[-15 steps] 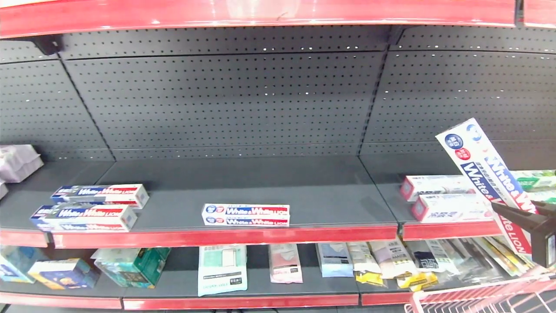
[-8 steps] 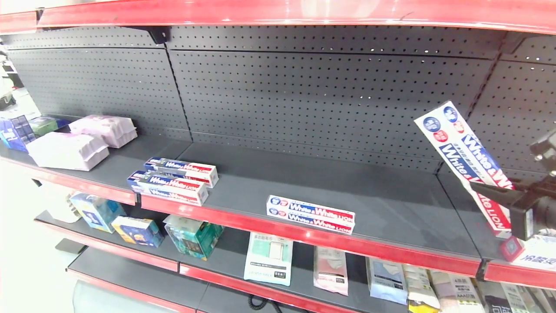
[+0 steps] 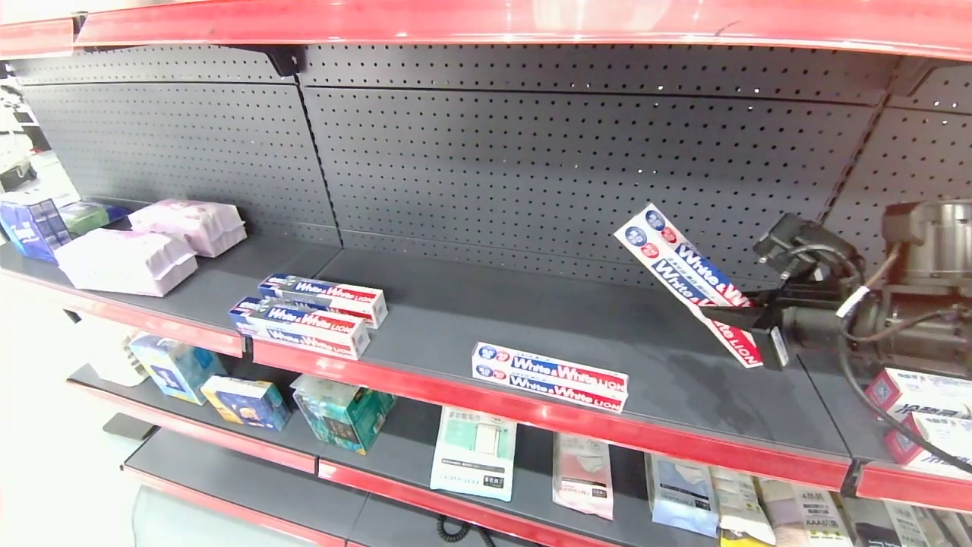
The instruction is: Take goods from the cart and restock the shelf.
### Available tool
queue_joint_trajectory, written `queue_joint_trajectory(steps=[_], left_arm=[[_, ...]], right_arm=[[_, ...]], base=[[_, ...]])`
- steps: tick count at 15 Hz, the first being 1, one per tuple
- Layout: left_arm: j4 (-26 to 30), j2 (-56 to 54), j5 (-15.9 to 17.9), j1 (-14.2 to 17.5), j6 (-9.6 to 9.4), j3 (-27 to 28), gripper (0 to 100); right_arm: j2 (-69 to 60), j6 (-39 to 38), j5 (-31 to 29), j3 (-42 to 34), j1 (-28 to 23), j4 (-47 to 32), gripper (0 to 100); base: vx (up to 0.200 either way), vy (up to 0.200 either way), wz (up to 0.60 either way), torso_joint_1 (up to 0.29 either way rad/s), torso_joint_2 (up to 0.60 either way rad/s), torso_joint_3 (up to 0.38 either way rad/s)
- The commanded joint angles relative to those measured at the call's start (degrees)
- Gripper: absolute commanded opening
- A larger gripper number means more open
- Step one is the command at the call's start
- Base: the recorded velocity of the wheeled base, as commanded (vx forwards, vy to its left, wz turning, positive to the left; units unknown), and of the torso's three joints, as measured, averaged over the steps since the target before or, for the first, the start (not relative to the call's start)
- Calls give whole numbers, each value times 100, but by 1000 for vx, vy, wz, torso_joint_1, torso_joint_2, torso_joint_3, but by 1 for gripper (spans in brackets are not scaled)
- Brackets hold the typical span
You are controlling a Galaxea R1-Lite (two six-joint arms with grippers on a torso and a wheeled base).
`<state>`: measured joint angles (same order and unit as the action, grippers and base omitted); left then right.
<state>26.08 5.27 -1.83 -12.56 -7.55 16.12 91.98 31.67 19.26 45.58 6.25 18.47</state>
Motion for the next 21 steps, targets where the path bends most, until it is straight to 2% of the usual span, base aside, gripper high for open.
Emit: queue_joint_trajectory(steps=[1,4,5,7,9,12,16,21], left_arm=[[-6,45,-19,-1,-10,-126,100],[-15,45,-63,-1,-10,-223,100],[-15,45,-63,-1,-10,-223,100],[-24,45,-63,-1,-1,-223,100],[-24,45,-63,-1,16,-232,100],[-24,45,-63,-1,16,-232,100],[-24,45,-37,-1,34,-232,100],[-111,45,-28,-1,34,-249,100]], right_arm=[[1463,102,271,830,-256,104,0],[2079,234,192,1401,-212,16,0],[2166,507,192,1550,-212,-186,0],[2228,595,192,1665,-168,-432,0],[2386,718,139,2113,43,-933,0],[2694,726,7,2544,130,-994,0],[2588,753,-309,2675,500,-1750,0],[3028,1034,-327,3291,614,-1785,0]], base=[[0,0,0,0,0,0],[0,0,0,0,0,0],[0,0,0,0,0,0],[0,0,0,0,0,0],[0,0,0,0,0,0],[0,0,0,0,0,0],[0,0,0,0,0,0],[0,0,0,0,0,0]])
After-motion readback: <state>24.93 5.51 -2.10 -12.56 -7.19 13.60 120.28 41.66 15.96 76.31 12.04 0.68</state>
